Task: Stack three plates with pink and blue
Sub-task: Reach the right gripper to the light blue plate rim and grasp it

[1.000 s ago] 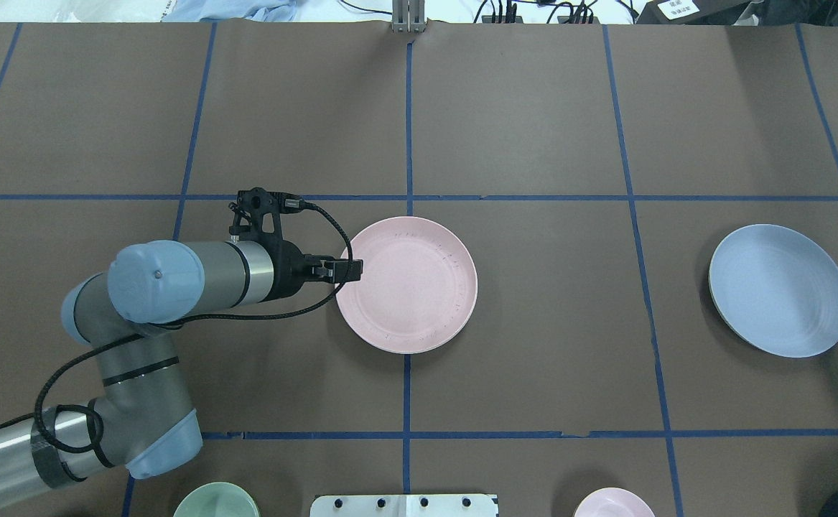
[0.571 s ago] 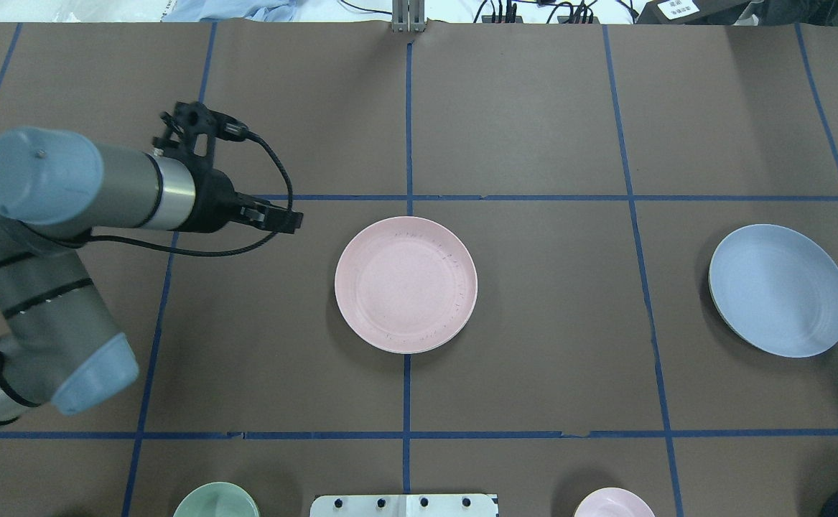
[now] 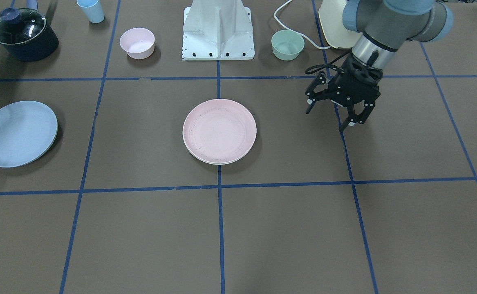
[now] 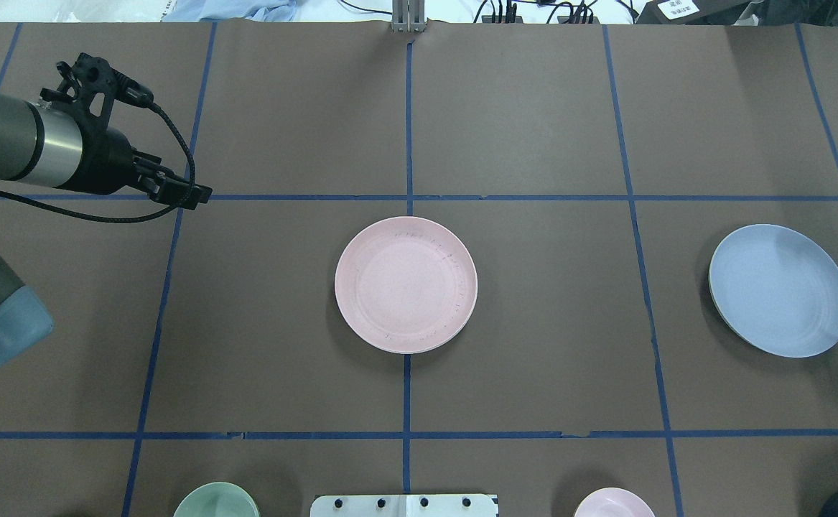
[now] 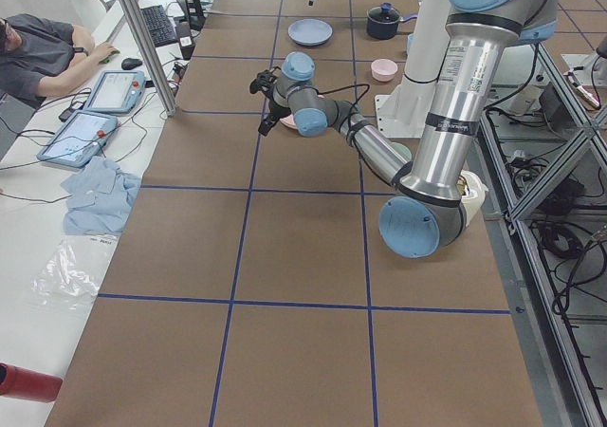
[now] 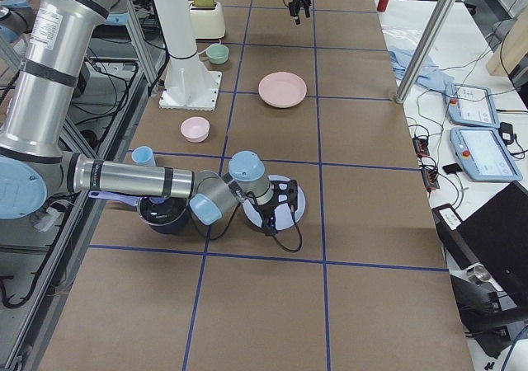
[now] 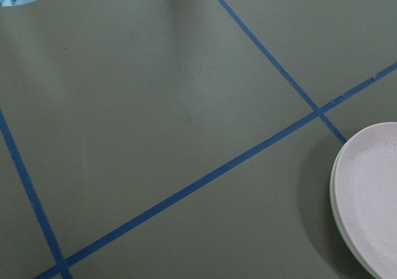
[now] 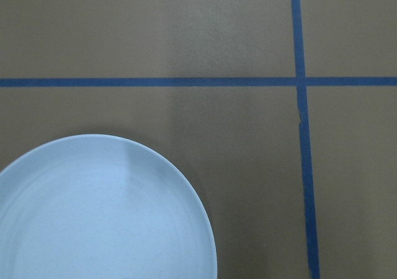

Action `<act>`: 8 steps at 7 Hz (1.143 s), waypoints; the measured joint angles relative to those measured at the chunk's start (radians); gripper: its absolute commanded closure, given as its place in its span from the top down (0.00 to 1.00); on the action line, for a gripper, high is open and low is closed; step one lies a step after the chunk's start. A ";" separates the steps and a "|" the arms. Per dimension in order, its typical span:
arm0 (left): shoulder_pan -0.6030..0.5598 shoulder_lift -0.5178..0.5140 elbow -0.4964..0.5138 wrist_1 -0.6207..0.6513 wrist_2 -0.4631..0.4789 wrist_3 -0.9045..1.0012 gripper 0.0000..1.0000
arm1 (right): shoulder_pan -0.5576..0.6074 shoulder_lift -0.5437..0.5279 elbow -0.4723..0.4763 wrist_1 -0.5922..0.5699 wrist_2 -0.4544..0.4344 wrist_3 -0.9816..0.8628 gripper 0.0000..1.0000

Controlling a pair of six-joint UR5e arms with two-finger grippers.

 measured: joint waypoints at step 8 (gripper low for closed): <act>-0.002 0.005 -0.004 0.000 -0.001 -0.004 1.00 | -0.204 0.049 -0.149 0.151 -0.133 0.200 0.00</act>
